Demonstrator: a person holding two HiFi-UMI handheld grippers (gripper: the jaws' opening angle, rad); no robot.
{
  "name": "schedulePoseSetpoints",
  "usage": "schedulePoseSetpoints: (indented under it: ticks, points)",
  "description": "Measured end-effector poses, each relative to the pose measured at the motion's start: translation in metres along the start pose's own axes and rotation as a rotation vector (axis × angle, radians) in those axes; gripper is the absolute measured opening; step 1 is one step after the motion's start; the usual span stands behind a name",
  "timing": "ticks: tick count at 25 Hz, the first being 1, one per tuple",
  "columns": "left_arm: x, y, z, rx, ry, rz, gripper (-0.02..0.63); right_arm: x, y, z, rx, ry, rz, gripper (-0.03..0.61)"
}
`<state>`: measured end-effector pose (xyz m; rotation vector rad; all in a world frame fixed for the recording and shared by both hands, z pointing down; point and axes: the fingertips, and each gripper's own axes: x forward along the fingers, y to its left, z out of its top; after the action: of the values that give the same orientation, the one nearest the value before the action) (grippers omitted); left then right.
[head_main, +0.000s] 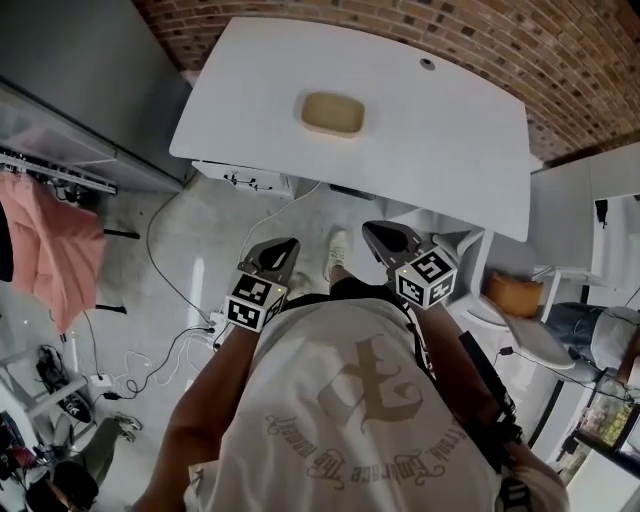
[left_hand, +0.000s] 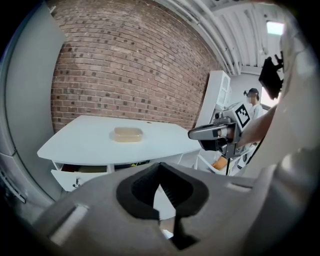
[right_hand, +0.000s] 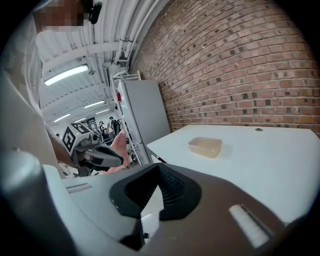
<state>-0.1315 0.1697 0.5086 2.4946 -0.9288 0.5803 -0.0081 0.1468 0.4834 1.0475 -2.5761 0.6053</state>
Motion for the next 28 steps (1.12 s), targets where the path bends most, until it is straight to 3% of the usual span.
schedulePoseSetpoints:
  ticks: [16,28]
  points:
    - [0.062,0.041,0.06,0.019,0.006,0.061,0.003,0.038,-0.087,0.036,0.021,0.004,0.049,0.008]
    - [0.099,0.069,0.089,0.052,0.059,0.102,0.003,0.079,-0.137,0.059,0.041,0.003,0.114,0.008]
